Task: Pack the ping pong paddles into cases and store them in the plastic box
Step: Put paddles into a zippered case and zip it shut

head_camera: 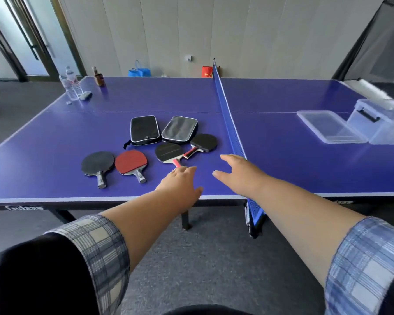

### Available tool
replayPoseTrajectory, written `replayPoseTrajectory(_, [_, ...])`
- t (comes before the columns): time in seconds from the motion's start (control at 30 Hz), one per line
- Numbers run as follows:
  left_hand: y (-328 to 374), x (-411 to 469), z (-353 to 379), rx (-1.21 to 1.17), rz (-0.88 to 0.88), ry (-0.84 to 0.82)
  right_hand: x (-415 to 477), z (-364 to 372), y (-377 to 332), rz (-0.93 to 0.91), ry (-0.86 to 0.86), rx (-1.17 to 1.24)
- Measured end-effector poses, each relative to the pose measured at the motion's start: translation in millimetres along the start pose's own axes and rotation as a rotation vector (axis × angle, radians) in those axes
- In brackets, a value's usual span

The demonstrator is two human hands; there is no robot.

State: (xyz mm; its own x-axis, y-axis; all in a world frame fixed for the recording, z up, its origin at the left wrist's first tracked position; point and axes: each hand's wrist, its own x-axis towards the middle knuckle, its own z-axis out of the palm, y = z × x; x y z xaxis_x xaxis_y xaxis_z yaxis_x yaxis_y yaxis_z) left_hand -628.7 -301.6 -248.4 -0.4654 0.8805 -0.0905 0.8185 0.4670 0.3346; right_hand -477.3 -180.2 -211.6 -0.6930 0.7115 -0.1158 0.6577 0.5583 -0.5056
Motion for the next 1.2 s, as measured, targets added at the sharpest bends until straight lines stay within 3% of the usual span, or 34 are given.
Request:
replayPoseTrajectory(0.17, [-66.6,14.7,-9.3,0.001,-0.016,-0.056,32.6,36.2,-40.2,0.019,-0.028,-0.025])
replayPoseTrajectory(0.4, [-104.5,58.4,-7.2,0.005,-0.021,-0.099,82.3,59.6,-52.4,0.045,-0.068,-0.005])
replayPoseTrajectory(0.93, [-116.3,267.7,19.4,0.047,-0.141,-0.153,298.7,66.0,21.8,0.022,-0.181,-0.045])
replayPoseTrajectory(1.2, [-130.9,325.1,47.3,0.048,-0.195,-0.225,373.6,87.3,46.4,0.021,-0.261,-0.036])
